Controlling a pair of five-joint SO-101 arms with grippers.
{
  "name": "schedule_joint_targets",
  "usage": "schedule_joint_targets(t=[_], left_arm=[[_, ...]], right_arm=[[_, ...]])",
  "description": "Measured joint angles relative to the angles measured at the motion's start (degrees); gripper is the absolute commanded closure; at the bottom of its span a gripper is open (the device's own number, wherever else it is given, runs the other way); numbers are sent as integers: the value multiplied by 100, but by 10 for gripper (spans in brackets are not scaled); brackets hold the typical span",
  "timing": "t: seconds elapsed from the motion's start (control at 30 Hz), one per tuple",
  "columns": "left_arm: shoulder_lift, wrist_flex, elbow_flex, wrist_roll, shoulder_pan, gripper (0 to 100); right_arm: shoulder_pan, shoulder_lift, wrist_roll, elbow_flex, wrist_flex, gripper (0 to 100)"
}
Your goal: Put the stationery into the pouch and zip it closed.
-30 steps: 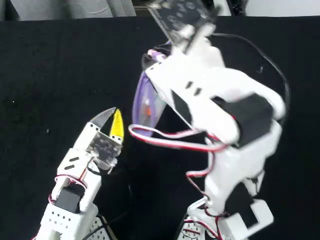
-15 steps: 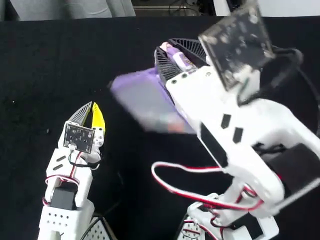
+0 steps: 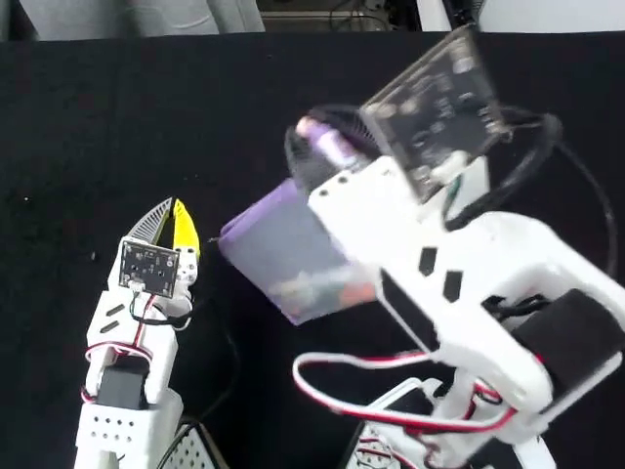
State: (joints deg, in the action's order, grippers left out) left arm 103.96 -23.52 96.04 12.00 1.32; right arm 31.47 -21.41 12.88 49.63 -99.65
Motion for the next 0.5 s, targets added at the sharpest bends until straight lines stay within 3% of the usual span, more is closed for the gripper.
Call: schedule_joint_targets(t=[0.17, 0.5], left_arm=[[0, 0, 0, 0, -9, 971], [0, 18, 0, 0, -18, 970]], right_arm=[[527, -580, 185, -1055, 0, 986], [686, -1503, 290, -3147, 0, 985]])
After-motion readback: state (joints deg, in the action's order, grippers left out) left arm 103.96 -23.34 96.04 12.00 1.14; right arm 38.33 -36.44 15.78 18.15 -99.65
